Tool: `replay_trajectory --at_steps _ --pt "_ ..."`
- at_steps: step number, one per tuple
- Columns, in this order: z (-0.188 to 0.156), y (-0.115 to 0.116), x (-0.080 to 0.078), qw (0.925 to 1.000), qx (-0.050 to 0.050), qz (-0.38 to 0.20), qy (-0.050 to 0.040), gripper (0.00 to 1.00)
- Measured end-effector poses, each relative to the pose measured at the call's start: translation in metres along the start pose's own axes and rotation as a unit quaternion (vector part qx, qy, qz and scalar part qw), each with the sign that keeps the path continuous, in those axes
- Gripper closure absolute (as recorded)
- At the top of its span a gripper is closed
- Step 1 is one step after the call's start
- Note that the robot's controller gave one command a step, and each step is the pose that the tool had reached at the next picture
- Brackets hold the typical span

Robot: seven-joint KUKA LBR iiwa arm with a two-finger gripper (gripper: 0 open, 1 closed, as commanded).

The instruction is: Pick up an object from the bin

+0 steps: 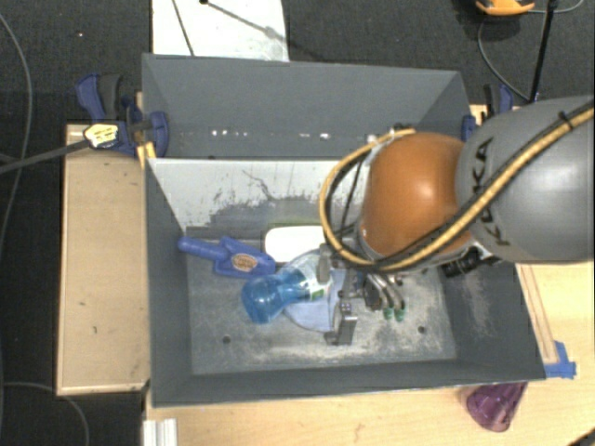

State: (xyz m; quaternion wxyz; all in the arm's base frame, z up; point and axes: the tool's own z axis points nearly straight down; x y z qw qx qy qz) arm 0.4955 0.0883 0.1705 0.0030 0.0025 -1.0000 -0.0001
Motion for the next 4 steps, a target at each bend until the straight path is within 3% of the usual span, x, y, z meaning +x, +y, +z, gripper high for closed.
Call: replay_trajectory --at_steps 1,2,3,4 --pt "-0.004 0.000 -0.002 1.0000 0.000 0.002 -0.0041 0.00" --pt "0.071 0.012 -0.049 0.9996 -0.002 0.025 -0.0096 0.00" --pt "0.094 0.017 -0.054 0.9993 -0.001 0.037 -0.0021 0.00" --pt "0.072 0.034 -0.054 0.9940 -0.003 0.109 -0.0098 0.00"
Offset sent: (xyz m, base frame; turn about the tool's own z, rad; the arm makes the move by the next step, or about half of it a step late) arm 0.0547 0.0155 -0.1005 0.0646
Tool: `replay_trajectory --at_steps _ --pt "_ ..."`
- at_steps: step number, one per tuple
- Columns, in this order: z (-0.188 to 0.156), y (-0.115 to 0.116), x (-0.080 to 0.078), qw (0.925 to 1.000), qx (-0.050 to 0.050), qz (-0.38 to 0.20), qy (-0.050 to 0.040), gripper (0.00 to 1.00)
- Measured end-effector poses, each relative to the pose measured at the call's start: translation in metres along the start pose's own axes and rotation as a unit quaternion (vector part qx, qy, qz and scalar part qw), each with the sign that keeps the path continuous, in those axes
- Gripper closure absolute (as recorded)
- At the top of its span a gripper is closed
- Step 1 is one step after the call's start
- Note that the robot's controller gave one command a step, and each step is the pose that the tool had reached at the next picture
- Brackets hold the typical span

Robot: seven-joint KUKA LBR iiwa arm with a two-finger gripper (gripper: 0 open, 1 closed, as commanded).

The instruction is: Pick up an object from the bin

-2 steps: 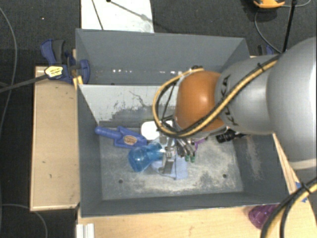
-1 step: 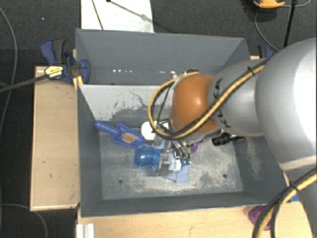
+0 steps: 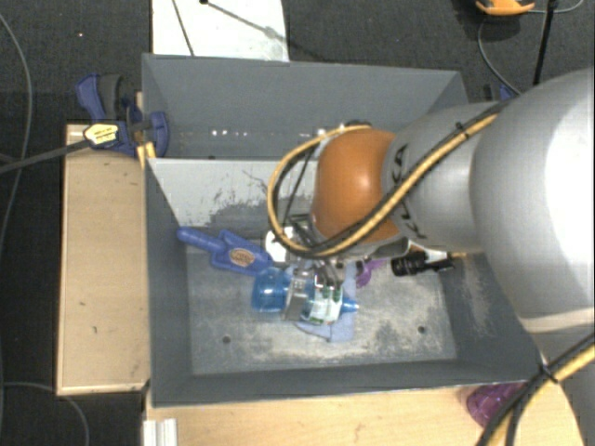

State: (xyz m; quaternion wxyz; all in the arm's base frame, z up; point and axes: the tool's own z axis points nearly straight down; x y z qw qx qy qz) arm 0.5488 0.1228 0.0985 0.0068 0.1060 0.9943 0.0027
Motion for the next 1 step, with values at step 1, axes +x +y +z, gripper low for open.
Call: replay_trajectory --at_steps 1 --pt "0.0133 -0.0018 0.0185 0.9987 0.001 0.051 0.0036 0.00"
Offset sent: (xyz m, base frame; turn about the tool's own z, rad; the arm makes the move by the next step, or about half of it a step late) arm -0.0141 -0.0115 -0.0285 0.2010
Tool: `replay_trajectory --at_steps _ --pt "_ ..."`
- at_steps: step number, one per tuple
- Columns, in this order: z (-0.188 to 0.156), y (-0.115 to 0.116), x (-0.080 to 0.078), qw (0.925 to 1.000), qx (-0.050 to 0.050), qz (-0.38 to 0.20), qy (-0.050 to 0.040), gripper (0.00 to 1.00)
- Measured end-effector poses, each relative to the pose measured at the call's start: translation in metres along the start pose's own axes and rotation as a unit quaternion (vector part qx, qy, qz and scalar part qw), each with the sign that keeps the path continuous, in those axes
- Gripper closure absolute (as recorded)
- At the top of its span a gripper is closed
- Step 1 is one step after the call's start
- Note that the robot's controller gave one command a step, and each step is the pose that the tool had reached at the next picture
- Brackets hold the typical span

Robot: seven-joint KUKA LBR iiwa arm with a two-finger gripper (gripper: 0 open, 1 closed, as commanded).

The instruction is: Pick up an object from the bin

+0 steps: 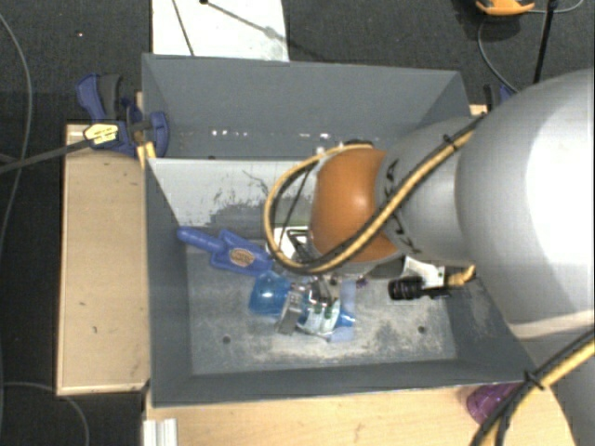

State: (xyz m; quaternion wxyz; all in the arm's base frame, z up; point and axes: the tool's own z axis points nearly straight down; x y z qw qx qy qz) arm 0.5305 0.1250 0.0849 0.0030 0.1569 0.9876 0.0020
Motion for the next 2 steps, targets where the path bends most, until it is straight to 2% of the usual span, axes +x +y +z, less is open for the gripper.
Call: replay_trajectory --at_steps 1,2 --pt "0.0149 -0.0119 -0.0082 0.9988 -0.001 0.050 -0.0026 1.00" --pt "0.0149 -0.0119 -0.0082 0.9988 -0.002 0.050 -0.0026 1.00"
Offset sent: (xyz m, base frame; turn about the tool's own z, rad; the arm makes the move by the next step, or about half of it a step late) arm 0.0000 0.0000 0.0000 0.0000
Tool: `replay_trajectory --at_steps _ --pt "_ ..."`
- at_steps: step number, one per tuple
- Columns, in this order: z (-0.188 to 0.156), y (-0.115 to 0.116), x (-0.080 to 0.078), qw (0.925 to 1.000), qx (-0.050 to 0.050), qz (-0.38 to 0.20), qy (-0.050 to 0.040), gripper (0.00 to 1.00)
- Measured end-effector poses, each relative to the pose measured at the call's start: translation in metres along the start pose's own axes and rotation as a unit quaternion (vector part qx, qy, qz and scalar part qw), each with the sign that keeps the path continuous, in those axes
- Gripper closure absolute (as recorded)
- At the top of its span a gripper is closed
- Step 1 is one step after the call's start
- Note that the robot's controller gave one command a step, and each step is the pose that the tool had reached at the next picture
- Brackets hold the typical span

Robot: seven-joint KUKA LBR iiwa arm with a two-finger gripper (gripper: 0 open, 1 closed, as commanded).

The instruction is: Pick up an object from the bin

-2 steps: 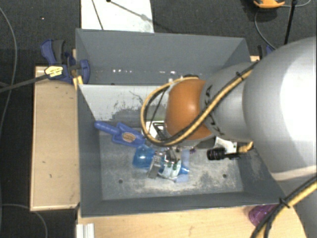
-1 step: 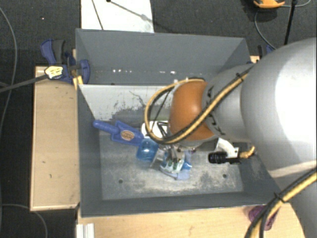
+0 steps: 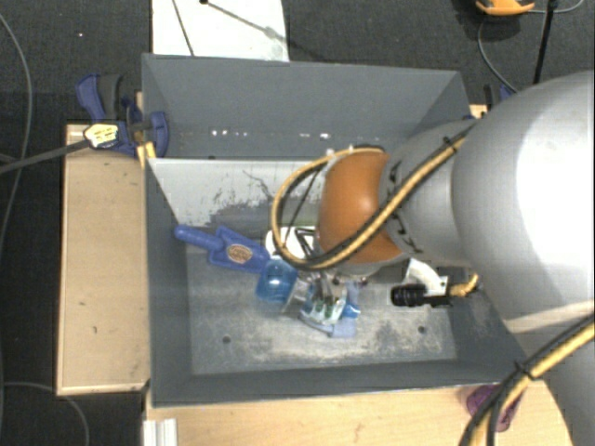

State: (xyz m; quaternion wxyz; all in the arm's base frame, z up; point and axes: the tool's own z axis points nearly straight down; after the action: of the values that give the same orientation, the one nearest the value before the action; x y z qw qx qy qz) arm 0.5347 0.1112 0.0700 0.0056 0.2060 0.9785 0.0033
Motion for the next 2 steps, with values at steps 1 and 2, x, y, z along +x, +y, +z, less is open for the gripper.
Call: replay_trajectory --at_steps 1,2 --pt "-0.003 0.000 0.001 1.0000 0.000 0.000 0.0001 1.00" --pt "-0.016 -0.001 0.002 1.0000 0.002 0.000 0.0028 1.00"
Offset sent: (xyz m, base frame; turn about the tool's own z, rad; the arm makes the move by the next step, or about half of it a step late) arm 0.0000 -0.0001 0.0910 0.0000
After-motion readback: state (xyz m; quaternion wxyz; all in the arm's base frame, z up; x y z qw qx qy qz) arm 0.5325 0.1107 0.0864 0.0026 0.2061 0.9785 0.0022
